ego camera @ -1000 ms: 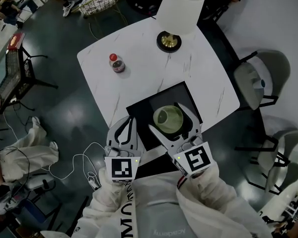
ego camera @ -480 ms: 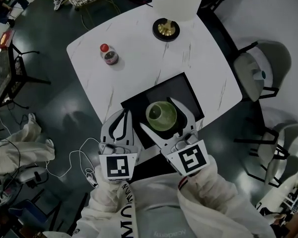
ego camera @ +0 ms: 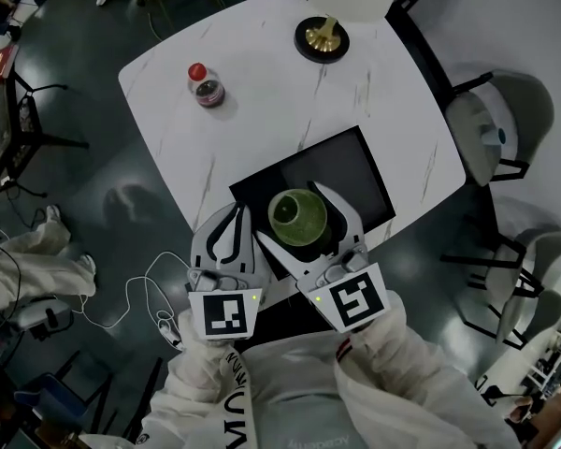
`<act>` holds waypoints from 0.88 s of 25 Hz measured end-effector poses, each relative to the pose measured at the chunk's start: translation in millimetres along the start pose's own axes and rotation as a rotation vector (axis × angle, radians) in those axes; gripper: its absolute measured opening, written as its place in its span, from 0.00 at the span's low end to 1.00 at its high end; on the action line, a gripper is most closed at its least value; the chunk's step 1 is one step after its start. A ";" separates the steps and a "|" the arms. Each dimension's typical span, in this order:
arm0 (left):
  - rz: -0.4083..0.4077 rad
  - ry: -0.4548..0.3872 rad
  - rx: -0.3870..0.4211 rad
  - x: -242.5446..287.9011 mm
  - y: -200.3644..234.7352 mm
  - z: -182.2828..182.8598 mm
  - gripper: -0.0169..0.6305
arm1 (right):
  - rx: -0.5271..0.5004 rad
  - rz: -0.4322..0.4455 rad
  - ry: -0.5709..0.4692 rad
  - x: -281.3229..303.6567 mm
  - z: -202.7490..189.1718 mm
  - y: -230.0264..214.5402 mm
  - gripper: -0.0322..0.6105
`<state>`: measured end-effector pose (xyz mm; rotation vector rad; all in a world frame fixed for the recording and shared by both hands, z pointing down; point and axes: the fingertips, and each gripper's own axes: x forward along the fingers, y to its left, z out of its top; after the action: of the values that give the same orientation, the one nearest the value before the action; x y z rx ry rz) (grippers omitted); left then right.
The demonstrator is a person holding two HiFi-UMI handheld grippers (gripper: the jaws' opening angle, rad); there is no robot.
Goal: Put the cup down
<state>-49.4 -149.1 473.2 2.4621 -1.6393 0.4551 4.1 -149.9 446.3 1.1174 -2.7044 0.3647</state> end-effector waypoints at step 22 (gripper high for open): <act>0.030 0.059 -0.067 13.8 19.8 -56.4 0.05 | 0.025 -0.020 0.026 30.1 -45.1 3.9 0.67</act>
<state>-72.1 -152.6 530.1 2.3561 -1.6426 0.4648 -15.9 -153.8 496.7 1.1372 -2.6716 0.4077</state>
